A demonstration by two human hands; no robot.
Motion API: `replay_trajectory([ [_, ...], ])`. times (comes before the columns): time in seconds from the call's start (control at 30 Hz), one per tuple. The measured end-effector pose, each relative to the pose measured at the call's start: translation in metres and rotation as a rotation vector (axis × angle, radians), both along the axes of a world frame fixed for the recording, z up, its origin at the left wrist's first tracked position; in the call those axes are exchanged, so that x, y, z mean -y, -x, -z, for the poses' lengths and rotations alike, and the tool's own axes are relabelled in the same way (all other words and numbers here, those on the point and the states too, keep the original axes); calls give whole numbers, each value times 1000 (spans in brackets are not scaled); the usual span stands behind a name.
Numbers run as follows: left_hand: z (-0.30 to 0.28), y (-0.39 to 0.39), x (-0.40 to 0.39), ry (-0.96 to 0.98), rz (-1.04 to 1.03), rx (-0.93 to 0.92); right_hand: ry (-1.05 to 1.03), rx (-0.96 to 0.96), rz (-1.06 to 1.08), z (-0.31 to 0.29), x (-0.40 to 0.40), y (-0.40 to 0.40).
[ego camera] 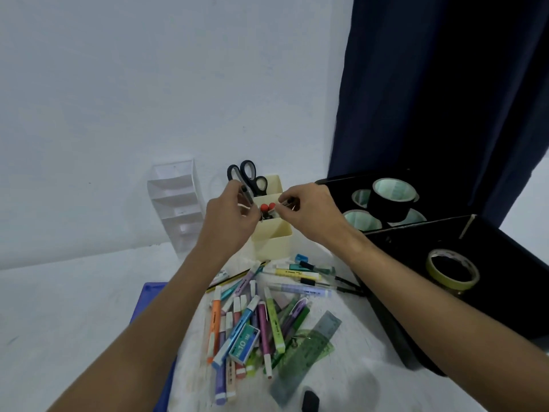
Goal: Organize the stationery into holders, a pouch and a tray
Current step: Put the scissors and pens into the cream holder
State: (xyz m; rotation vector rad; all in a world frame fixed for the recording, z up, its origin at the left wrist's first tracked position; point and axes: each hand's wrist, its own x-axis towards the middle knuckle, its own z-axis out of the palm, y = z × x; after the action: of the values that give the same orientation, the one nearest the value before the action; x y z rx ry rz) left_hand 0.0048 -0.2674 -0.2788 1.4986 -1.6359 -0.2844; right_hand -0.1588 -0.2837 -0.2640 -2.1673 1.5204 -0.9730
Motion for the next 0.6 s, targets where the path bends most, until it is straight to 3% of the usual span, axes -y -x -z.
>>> replay_trajectory([
  [0.6, 46, -13, 10, -192, 23, 275, -156, -205, -132, 36, 10, -32],
])
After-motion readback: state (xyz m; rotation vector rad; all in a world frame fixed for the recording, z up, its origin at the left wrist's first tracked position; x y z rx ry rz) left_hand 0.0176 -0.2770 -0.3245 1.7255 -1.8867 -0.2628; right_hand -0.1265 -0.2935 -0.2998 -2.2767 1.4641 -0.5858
